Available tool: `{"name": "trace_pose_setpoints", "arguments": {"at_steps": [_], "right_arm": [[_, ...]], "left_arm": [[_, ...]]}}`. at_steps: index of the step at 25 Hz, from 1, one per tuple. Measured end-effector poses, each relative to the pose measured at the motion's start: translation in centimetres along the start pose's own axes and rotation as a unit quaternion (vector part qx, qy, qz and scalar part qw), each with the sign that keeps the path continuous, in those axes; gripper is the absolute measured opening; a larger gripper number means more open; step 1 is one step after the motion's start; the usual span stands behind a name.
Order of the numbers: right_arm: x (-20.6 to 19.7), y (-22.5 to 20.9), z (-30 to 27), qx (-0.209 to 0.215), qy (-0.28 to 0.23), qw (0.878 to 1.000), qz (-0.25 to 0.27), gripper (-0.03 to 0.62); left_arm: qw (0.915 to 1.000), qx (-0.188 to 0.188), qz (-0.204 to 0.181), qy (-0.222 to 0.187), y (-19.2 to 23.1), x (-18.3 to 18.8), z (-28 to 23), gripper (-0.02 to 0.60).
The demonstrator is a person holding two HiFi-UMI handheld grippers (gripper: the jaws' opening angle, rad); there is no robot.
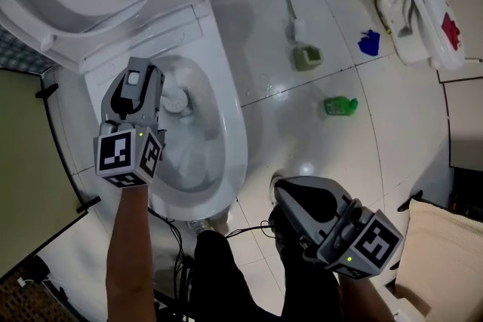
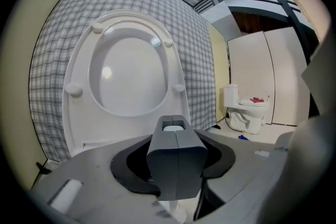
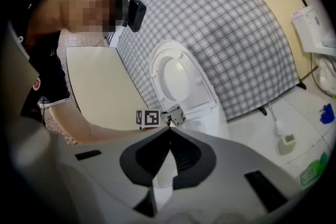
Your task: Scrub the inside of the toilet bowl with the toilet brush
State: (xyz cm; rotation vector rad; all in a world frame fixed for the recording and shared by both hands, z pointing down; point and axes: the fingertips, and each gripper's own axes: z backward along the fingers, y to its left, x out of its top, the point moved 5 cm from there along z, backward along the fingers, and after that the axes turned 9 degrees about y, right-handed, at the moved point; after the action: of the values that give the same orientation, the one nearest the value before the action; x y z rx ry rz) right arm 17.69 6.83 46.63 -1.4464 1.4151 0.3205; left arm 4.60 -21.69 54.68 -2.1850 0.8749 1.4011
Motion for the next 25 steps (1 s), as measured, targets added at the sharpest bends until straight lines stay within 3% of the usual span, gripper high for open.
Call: {"name": "trace_pose_setpoints", "arguments": {"at_steps": [3, 6, 13, 17, 20, 25], "right_arm": [[-0.4, -0.1, 0.2, -0.001, 0.006, 1.0, 0.0, 0.0], [-0.4, -0.1, 0.4, 0.001, 0.009, 1.0, 0.0, 0.0], [0.8, 1.1, -0.1, 0.02, 0.001, 1.0, 0.009, 0.0], [1.0, 2.0, -0.3, 0.027, 0.005, 1.0, 0.016, 0.0], [0.9, 2.5, -0.4, 0.032, 0.008, 0.999, 0.015, 0.0], [0.3, 2.8, -0.6, 0.034, 0.012, 0.999, 0.013, 0.0]], "left_arm": [[0.9997, 0.011, 0.006, 0.021, 0.3, -2.0, 0.2, 0.189], [0.9996, 0.001, 0.009, 0.025, 0.1, -1.7, 1.8, 0.19], [0.9949, -0.088, 0.012, 0.047, -3.4, 0.9, 8.6, 0.19], [0.9893, -0.125, 0.024, 0.072, -5.7, 0.6, 12.9, 0.19], [0.9868, -0.134, 0.049, 0.077, -6.6, -0.3, 14.7, 0.19], [0.9889, -0.128, 0.03, 0.069, -8.0, -1.1, 14.7, 0.189]]}}
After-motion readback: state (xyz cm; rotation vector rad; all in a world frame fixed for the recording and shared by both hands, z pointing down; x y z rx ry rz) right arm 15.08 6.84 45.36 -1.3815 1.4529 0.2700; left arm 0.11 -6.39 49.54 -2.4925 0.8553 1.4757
